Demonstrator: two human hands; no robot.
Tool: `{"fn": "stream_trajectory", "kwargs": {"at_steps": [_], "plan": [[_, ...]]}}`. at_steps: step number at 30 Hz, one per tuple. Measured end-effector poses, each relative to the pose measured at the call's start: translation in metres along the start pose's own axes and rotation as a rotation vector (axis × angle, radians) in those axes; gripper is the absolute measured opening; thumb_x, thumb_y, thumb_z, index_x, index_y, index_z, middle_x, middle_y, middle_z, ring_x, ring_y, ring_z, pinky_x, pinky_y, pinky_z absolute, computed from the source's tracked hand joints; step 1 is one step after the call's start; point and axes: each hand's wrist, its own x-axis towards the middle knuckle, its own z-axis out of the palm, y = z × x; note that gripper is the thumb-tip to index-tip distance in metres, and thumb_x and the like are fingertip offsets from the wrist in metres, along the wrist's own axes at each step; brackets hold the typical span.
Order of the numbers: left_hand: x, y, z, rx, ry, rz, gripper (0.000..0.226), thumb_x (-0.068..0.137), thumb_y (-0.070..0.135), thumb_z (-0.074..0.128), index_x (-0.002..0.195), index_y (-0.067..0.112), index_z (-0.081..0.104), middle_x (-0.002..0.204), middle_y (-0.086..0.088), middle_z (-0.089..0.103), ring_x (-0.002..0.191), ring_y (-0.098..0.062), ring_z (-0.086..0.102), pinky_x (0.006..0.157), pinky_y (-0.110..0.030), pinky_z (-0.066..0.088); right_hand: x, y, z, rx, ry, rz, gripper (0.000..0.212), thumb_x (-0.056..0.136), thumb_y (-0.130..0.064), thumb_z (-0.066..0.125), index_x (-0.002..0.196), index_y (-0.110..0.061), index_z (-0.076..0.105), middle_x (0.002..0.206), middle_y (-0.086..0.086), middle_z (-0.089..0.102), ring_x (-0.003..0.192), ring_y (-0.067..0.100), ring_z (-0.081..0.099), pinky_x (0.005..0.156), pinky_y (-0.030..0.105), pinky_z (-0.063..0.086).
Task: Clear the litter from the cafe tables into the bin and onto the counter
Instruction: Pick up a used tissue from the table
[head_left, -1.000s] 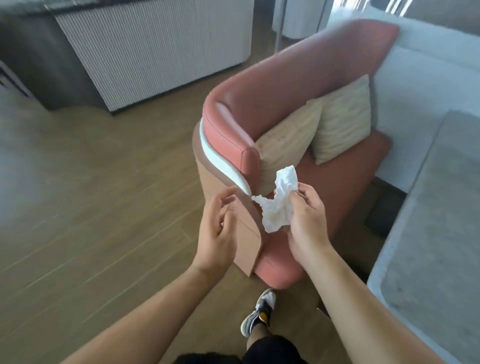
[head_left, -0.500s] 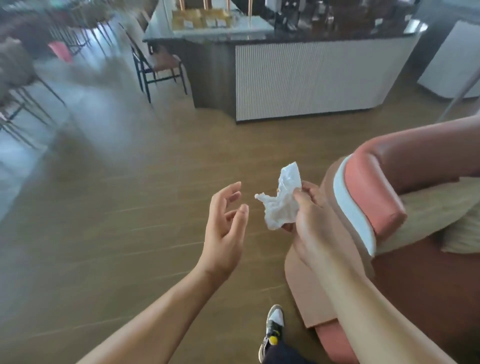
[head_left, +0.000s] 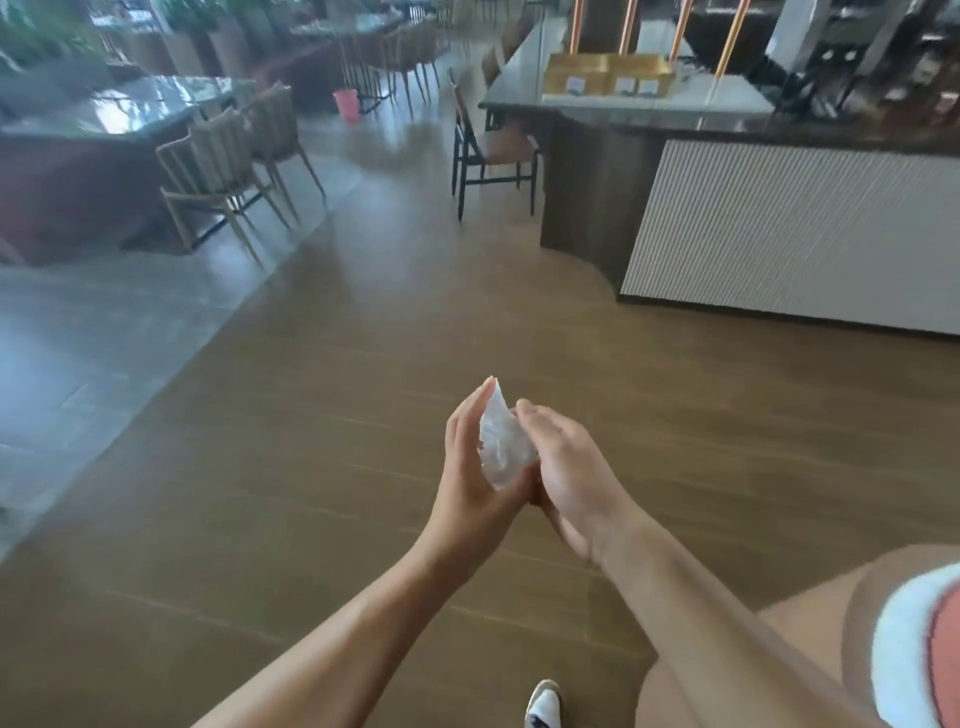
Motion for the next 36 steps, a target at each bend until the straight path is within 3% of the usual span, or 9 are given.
{"fn": "stream_trajectory", "kwargs": {"at_steps": [3, 6, 9, 12, 16, 20, 26, 36], "plan": [[0.041, -0.001, 0.0, 0.044, 0.169, 0.022, 0.06, 0.098, 0.003, 0.066, 0.138, 0.046, 0.052, 0.151, 0.003, 0.052, 0.142, -0.021, 0.052, 0.115, -0.054, 0.047, 0.042, -0.02, 0.001, -0.057, -0.136, 0.049, 0.049, 0.115, -0.043, 0.036, 0.124, -0.009, 0.07, 0.103, 0.008, 0.08, 0.092, 0.019, 0.078, 0.073, 0.029, 0.06], [0.073, -0.004, -0.009, 0.031, 0.286, -0.006, 0.046, 0.091, 0.007, 0.057, 0.13, 0.029, 0.064, 0.14, -0.001, 0.063, 0.134, -0.024, 0.06, 0.113, -0.055, 0.048, 0.079, -0.03, 0.006, -0.062, -0.148, 0.058, 0.049, 0.114, -0.046, 0.037, 0.121, -0.01, 0.068, 0.099, 0.005, 0.08, 0.087, 0.017, 0.077, 0.073, 0.035, 0.063], [0.104, -0.009, -0.026, 0.006, 0.383, -0.041, 0.04, 0.091, 0.011, 0.056, 0.128, 0.023, 0.066, 0.131, -0.006, 0.069, 0.123, -0.021, 0.068, 0.106, -0.055, 0.054, 0.117, -0.038, 0.009, -0.104, -0.104, 0.063, 0.047, 0.112, -0.049, 0.041, 0.113, -0.013, 0.07, 0.104, 0.007, 0.075, 0.093, 0.022, 0.074, 0.085, 0.046, 0.063], [0.14, -0.014, -0.048, 0.012, 0.439, -0.043, 0.046, 0.096, -0.007, 0.055, 0.125, 0.027, 0.067, 0.13, -0.004, 0.069, 0.122, -0.012, 0.068, 0.105, -0.053, 0.055, 0.161, -0.047, 0.015, -0.092, -0.007, 0.015, 0.043, 0.112, -0.046, 0.044, 0.111, -0.012, 0.069, 0.108, 0.01, 0.069, 0.095, 0.023, 0.069, 0.084, 0.045, 0.062], [0.197, -0.027, -0.083, -0.023, 0.485, -0.027, 0.051, 0.095, -0.013, 0.055, 0.126, 0.026, 0.066, 0.13, -0.002, 0.069, 0.117, -0.017, 0.071, 0.104, -0.052, 0.057, 0.227, -0.059, 0.036, -0.066, 0.028, -0.09, 0.039, 0.113, -0.041, 0.045, 0.109, -0.011, 0.069, 0.104, 0.01, 0.069, 0.095, 0.021, 0.068, 0.083, 0.044, 0.061], [0.263, -0.044, -0.123, -0.082, 0.525, 0.0, 0.052, 0.095, -0.015, 0.054, 0.124, 0.027, 0.067, 0.125, 0.007, 0.072, 0.108, -0.017, 0.076, 0.093, -0.036, 0.062, 0.308, -0.072, 0.069, -0.044, 0.029, -0.192, 0.034, 0.112, -0.039, 0.048, 0.107, -0.013, 0.07, 0.102, 0.01, 0.069, 0.093, 0.022, 0.068, 0.085, 0.044, 0.059], [0.371, -0.057, -0.196, -0.099, 0.522, -0.018, 0.049, 0.096, -0.011, 0.059, 0.126, 0.027, 0.066, 0.114, 0.022, 0.075, 0.102, -0.017, 0.078, 0.086, -0.024, 0.058, 0.427, -0.1, 0.131, -0.095, 0.026, -0.283, 0.039, 0.096, -0.051, 0.055, 0.108, -0.018, 0.072, 0.104, 0.004, 0.071, 0.097, 0.017, 0.069, 0.085, 0.04, 0.059], [0.5, -0.072, -0.295, -0.112, 0.517, 0.004, 0.045, 0.097, -0.009, 0.06, 0.124, 0.026, 0.067, 0.116, 0.002, 0.072, 0.102, -0.023, 0.077, 0.091, -0.032, 0.062, 0.575, -0.114, 0.191, -0.117, 0.068, -0.319, 0.023, 0.111, -0.027, 0.052, 0.105, -0.018, 0.072, 0.106, 0.006, 0.069, 0.099, 0.018, 0.066, 0.089, 0.04, 0.056]]}}
